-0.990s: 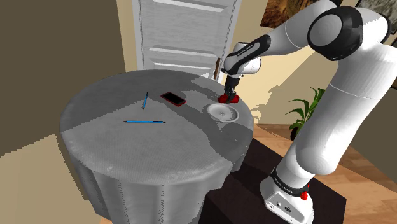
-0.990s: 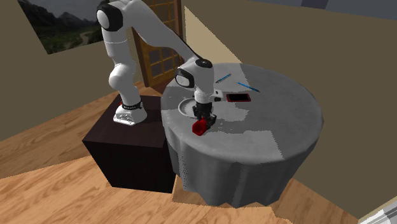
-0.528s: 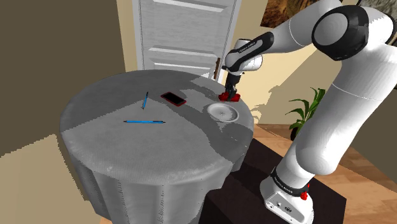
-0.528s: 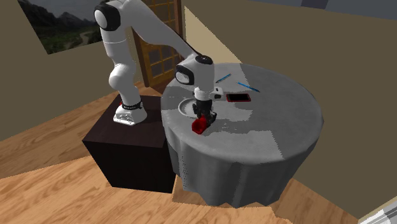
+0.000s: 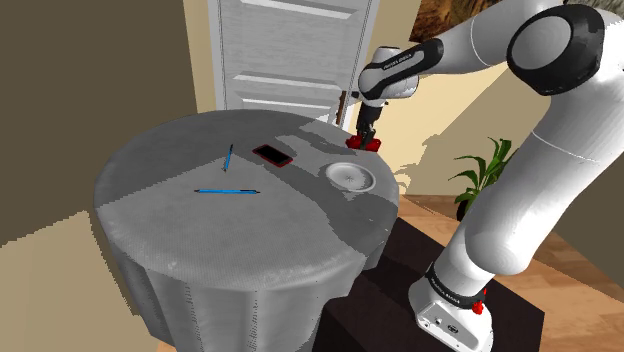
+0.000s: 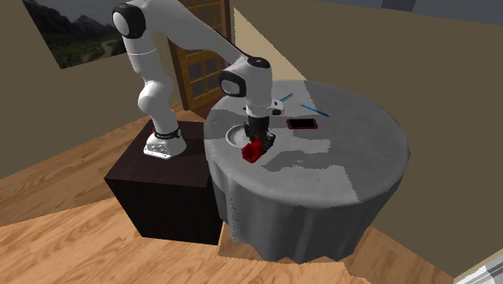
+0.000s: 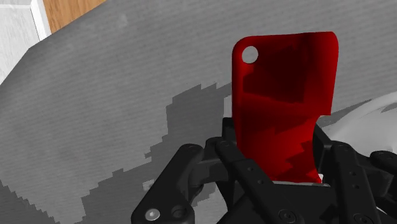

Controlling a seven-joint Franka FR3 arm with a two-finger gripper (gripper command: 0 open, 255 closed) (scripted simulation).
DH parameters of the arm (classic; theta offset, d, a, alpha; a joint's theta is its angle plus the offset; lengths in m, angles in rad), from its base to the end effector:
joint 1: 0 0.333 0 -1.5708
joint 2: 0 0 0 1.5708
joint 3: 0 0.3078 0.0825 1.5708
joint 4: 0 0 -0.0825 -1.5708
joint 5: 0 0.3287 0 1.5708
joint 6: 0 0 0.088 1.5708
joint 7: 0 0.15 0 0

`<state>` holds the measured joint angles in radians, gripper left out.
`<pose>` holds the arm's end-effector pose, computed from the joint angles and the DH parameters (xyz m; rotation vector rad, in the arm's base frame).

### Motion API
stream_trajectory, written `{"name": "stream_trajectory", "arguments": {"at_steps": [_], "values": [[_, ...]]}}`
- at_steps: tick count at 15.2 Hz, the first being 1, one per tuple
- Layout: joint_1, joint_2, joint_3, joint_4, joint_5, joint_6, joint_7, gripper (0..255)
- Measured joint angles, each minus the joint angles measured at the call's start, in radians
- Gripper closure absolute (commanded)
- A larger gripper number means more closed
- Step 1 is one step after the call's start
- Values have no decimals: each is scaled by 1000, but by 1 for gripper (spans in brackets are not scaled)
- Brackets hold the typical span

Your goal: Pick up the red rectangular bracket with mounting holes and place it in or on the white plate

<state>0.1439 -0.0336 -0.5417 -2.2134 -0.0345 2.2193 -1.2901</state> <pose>0.4442 -0.1898 0.3743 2.7904 1.3697 0.0238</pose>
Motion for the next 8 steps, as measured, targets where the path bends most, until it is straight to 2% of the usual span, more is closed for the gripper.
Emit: {"name": "stream_trajectory", "arguments": {"at_steps": [6, 8], "values": [[1, -37, 5, 39, -21, -72, 16, 255], [11, -83, 23, 0, -48, -74, 58, 255]]}}
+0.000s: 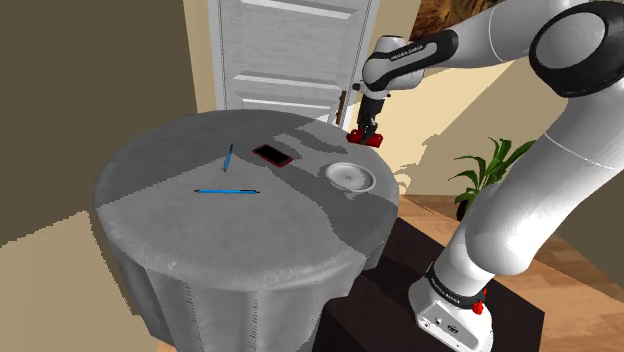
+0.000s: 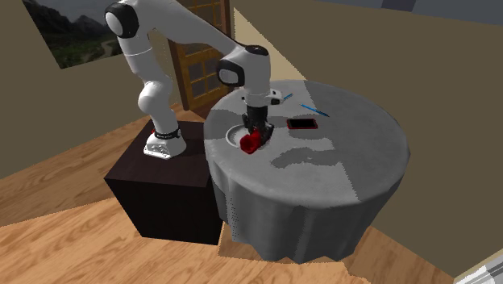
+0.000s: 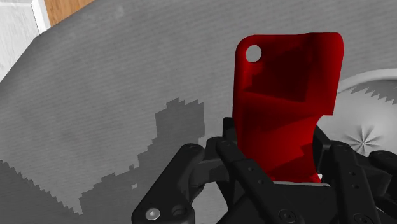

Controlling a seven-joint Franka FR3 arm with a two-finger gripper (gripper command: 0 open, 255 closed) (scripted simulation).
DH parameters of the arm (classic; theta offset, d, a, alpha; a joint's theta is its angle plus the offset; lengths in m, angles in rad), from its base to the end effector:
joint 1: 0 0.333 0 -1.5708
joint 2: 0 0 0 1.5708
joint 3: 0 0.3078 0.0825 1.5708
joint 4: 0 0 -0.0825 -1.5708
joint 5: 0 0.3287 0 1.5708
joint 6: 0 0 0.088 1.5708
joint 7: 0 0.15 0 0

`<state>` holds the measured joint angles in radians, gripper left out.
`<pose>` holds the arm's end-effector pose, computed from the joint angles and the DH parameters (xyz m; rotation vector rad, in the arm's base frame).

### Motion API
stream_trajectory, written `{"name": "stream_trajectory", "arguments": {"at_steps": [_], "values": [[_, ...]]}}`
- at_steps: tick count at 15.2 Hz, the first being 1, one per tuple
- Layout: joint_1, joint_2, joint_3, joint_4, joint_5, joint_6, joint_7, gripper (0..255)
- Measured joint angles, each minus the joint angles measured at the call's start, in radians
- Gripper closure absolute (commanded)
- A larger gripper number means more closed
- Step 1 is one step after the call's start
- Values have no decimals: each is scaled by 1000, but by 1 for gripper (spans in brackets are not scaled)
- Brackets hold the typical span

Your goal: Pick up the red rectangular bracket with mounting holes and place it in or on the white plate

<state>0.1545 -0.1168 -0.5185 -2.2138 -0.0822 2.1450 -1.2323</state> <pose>0.4342 -0.1751 0.4016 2.7900 1.3715 0.0236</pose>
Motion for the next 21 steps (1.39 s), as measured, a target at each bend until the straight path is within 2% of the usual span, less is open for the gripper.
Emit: {"name": "stream_trajectory", "arguments": {"at_steps": [6, 11, 21], "values": [[26, -158, 89, -170, -72, 15, 165, 255], [48, -275, 180, -293, -94, 14, 300, 255], [53, -210, 168, -383, -94, 165, 309, 255]]}}
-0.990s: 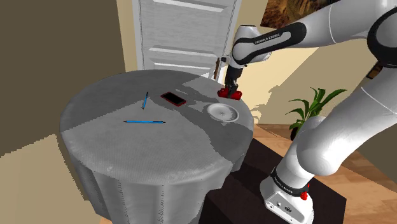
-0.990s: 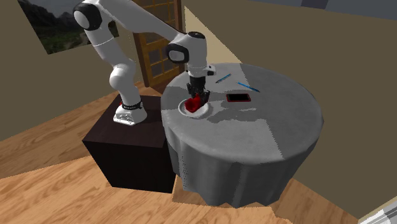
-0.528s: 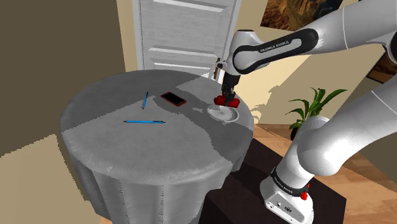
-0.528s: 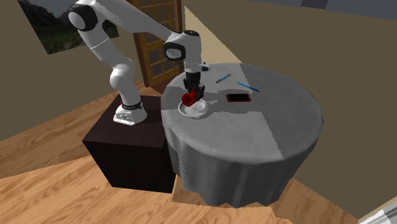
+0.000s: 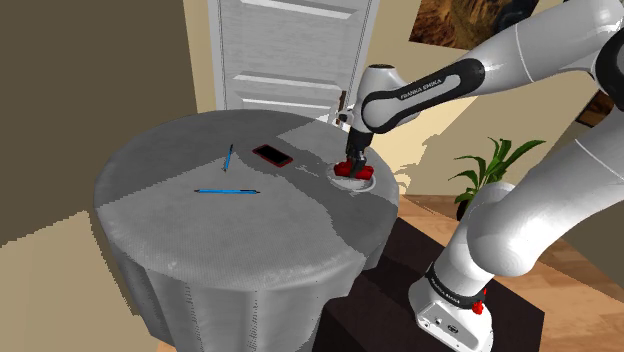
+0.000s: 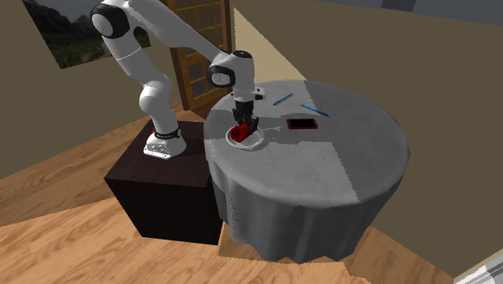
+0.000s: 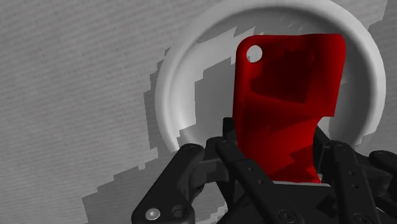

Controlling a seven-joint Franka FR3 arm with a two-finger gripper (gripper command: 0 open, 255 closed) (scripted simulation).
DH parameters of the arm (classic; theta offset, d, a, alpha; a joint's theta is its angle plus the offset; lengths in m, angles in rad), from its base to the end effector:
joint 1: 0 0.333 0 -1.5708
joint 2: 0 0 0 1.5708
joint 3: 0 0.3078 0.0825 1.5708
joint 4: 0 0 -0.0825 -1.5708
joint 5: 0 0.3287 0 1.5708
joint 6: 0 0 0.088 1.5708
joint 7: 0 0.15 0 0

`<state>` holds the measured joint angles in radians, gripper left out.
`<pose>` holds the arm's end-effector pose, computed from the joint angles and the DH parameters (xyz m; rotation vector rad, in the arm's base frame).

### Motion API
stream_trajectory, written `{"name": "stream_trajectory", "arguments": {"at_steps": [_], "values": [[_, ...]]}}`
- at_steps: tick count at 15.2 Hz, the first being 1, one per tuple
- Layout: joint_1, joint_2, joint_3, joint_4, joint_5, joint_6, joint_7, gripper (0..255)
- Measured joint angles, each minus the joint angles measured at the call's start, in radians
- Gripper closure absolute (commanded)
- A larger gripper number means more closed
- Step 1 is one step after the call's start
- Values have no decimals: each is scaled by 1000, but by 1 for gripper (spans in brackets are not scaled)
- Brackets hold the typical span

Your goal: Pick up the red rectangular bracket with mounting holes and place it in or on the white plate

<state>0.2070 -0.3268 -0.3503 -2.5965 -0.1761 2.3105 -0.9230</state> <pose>0.3746 -0.0584 0.3489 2.7908 1.3700 0.0220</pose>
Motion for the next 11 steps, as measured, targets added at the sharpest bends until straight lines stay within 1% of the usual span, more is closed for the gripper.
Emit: {"name": "stream_trajectory", "arguments": {"at_steps": [2, 7, 8, 11], "values": [[1, 13, -2, -5, 2, 19, -1, 255], [2, 17, -3, -10, 2, 27, -1, 255], [2, 17, -3, -10, 2, 27, -1, 0], [2, 17, -3, -10, 2, 27, -1, 0]]}}
